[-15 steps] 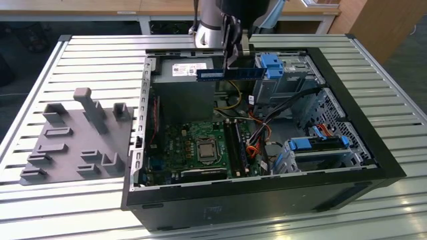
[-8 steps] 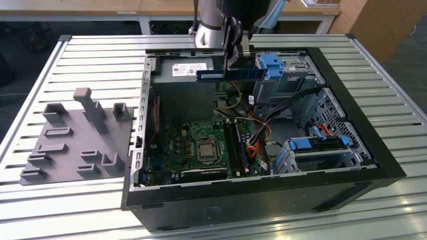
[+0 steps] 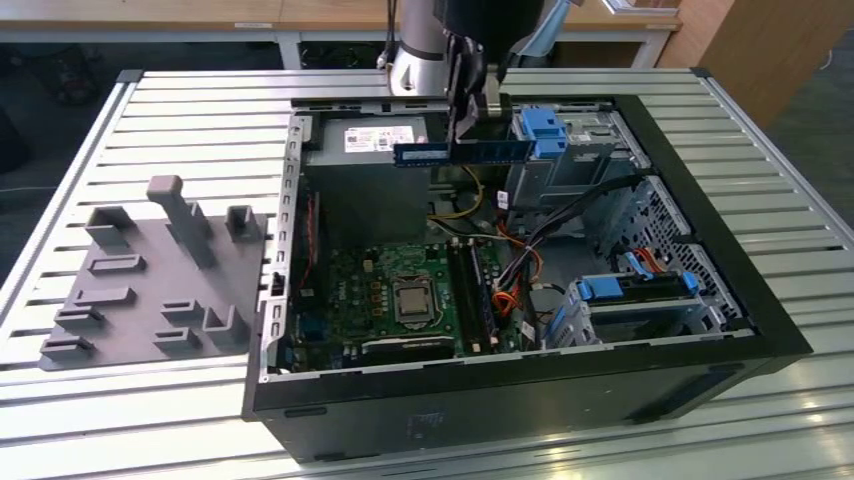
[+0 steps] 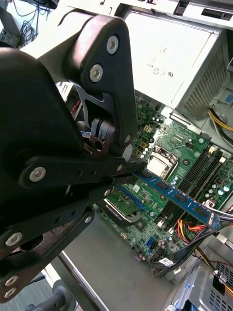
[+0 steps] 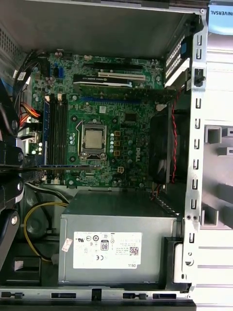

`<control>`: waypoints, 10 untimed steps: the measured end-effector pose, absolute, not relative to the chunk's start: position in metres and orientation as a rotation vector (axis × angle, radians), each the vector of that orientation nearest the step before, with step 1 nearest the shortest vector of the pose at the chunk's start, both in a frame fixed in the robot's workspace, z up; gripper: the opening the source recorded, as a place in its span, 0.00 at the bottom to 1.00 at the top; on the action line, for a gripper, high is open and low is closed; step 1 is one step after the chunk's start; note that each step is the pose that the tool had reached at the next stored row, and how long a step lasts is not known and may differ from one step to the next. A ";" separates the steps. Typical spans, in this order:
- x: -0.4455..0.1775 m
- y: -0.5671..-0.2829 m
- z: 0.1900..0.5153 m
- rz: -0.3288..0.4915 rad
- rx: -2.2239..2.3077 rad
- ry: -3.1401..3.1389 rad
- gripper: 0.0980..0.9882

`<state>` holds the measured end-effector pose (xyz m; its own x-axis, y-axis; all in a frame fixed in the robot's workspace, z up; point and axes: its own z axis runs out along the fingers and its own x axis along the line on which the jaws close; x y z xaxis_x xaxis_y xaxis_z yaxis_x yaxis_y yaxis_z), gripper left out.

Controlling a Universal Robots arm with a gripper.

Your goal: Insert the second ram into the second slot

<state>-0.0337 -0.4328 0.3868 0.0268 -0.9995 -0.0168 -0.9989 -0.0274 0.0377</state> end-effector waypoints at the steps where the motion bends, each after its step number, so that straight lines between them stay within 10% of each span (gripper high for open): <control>1: -0.034 -0.434 0.387 -0.060 2.240 -2.180 0.04; 10: -0.034 -0.443 0.387 -0.060 2.240 -2.180 0.04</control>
<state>-0.0337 -0.4425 0.3867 0.0268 -0.9995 -0.0169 -0.9989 -0.0274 0.0377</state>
